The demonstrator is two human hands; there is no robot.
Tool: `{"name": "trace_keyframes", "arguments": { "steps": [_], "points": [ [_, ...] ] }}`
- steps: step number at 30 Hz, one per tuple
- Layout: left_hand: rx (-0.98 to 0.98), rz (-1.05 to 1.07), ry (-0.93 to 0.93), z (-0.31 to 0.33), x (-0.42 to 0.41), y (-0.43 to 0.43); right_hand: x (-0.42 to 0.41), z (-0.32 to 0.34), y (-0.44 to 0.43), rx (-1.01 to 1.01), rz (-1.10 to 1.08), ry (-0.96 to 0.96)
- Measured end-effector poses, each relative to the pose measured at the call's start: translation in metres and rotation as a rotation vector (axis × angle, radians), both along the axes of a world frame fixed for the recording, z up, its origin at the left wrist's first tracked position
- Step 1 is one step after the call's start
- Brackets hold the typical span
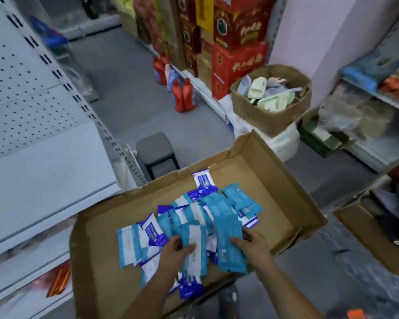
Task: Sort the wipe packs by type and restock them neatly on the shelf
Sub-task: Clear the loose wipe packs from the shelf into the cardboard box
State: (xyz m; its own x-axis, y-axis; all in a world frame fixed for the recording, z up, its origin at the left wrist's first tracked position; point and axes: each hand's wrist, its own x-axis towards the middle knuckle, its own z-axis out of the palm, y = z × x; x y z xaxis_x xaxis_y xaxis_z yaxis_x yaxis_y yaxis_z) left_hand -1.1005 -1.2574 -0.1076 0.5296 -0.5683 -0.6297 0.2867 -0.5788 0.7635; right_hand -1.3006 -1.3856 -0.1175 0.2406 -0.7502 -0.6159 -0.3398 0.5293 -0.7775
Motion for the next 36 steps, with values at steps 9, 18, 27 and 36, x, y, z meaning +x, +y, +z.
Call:
{"name": "trace_keyframes", "arguments": {
  "steps": [9,18,27,36],
  "points": [
    [0.151,0.067,0.010,-0.052,-0.027,0.005,0.009,-0.042,-0.011,0.031,0.205,0.155],
    [0.091,0.271,-0.143,-0.013,0.022,0.083,0.084,0.010,0.004,-0.227,0.482,0.059],
    [-0.135,0.611,-0.257,0.058,0.103,0.256,0.259,0.086,0.176,-0.200,0.861,-0.245],
    [-0.346,0.801,-0.443,0.124,0.202,0.514,0.396,0.149,0.446,-0.130,1.019,-0.452]
  ]
}}
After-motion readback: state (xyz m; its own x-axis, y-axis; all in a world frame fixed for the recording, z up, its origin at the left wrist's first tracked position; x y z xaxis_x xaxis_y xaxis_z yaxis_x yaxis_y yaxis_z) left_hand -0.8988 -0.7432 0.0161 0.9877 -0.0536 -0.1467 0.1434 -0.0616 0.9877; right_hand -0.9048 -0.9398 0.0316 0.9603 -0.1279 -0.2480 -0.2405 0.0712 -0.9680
